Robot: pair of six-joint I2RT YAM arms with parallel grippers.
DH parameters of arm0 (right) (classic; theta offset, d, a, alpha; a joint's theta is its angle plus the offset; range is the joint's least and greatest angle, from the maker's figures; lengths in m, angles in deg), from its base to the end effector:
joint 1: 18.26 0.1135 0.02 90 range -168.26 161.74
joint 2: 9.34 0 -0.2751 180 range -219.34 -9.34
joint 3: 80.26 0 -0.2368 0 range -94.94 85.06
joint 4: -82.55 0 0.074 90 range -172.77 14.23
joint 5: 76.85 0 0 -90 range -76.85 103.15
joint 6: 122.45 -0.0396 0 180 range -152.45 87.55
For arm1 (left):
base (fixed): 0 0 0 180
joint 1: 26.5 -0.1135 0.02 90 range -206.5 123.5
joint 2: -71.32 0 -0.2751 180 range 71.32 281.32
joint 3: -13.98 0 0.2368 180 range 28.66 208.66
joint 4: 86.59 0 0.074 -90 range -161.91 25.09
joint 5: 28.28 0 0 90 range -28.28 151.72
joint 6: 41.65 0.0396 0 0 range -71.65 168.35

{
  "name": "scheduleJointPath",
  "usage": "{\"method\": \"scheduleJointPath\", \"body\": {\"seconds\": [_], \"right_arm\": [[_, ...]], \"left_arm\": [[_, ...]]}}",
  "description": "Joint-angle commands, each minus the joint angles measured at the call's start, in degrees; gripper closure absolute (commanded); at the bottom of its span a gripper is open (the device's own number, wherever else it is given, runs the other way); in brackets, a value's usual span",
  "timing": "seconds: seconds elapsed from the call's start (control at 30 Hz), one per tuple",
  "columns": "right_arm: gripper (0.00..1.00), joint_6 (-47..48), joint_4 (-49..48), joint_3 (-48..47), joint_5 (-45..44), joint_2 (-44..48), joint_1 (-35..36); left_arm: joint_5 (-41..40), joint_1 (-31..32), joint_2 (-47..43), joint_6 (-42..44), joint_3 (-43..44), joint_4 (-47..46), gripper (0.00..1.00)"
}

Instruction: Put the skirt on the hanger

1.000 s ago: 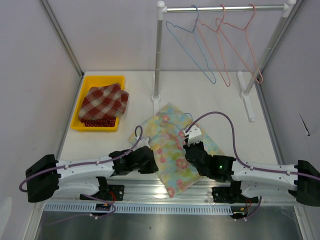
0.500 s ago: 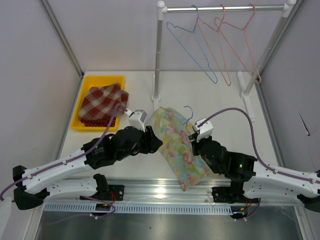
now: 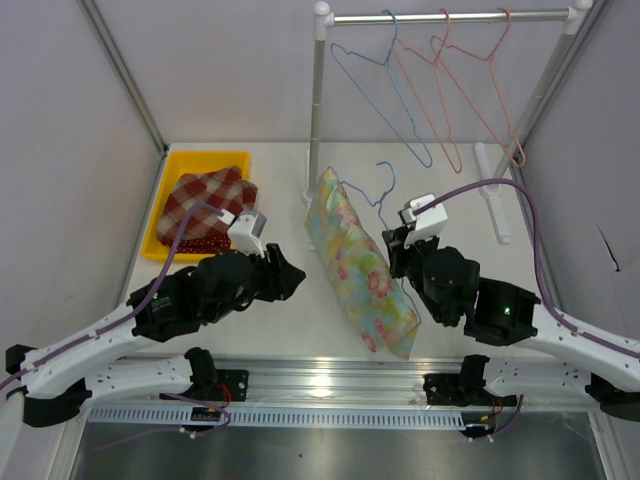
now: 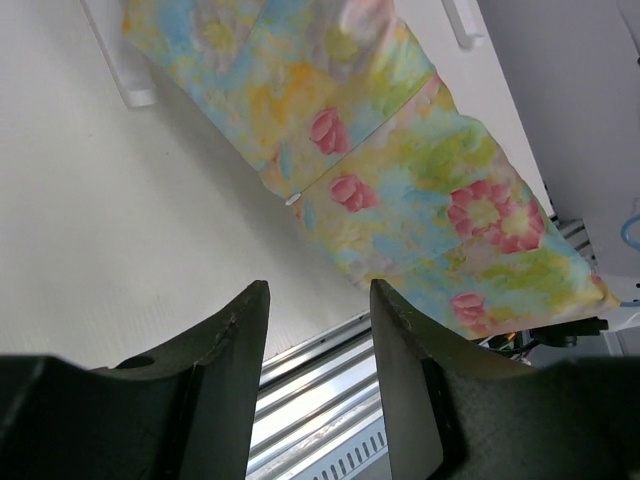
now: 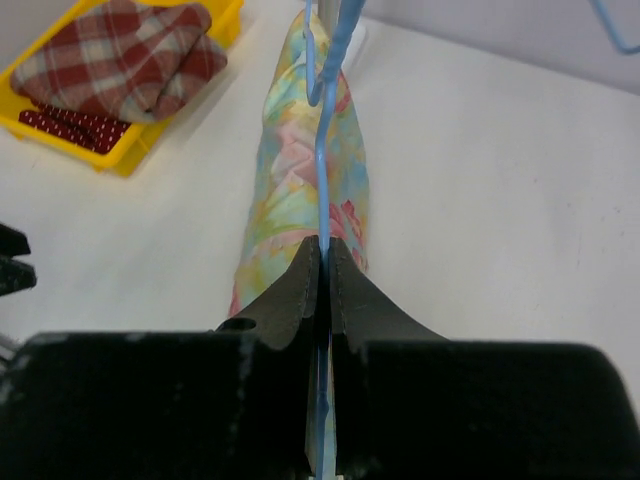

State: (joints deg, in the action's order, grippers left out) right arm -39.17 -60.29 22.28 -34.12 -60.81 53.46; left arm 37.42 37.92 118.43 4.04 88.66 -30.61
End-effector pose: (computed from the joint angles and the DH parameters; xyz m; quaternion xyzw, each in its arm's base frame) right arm 0.0779 0.1432 0.4129 -0.1656 0.7337 0.1278 0.6465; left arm 0.0749 -0.1188 0.3723 0.0405 0.8457 -0.3014 0.4385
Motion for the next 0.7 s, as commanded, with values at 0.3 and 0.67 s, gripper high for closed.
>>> {"method": "scheduleJointPath", "body": {"seconds": [0.3, 0.67], "right_arm": [[1.00, 4.79, -2.62, -17.10, 15.43, -8.47, -19.67], [1.00, 1.71, -5.17, -30.28, 42.58, -20.06, -37.79]], "left_arm": [[-1.81, -0.35, -1.94, 1.69, 4.50, 2.64, 0.49], [-2.86, -0.35, -2.55, 1.86, 5.91, 4.32, 0.49]]}}
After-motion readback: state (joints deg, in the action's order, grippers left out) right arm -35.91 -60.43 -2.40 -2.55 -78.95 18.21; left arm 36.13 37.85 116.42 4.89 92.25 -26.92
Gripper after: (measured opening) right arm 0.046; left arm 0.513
